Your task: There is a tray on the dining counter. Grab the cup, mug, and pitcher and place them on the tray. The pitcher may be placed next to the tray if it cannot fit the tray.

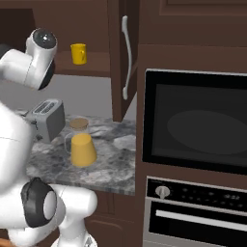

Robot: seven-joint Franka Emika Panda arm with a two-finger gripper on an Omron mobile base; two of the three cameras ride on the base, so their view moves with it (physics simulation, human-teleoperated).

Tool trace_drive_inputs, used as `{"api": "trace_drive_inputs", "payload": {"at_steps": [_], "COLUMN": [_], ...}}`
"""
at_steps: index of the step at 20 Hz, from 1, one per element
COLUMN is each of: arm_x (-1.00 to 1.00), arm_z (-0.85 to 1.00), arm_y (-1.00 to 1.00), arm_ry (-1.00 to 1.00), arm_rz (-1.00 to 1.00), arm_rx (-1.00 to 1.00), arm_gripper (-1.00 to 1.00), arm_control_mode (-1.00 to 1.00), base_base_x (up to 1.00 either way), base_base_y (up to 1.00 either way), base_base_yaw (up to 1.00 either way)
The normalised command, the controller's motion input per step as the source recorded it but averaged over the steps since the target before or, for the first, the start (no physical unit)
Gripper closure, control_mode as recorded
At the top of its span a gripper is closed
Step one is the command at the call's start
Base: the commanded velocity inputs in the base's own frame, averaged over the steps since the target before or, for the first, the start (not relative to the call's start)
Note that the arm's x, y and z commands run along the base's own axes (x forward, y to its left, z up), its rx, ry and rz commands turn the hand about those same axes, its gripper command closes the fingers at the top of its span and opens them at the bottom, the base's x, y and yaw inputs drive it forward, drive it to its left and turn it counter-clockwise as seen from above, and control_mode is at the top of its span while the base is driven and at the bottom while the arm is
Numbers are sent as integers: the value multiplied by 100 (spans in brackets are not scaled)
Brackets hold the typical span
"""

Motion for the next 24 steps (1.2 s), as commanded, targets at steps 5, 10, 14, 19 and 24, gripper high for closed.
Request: {"api": "trace_drive_inputs", "payload": {"at_steps": [5,10,14,19,24], "arm_x": [-88,-57,-54,-44,-28], "arm_z": [0,1,-16,-28,-24], "arm_y": [-45,-36,-32,-25,-30], "arm_ry": [25,30,19,5,0], "arm_rz": [-9,-14,-9,-2,-3], "arm_rx": [0,0,-1,-7,-4], "arm_gripper": [100,100,100,100,100], "arm_control_mode": [-100,-100,-100,-100,-100], "base_base_x": [0,0,0,0,0], "base_base_y": [0,0,0,0,0], "base_base_yaw": [0,0,0,0,0]}}
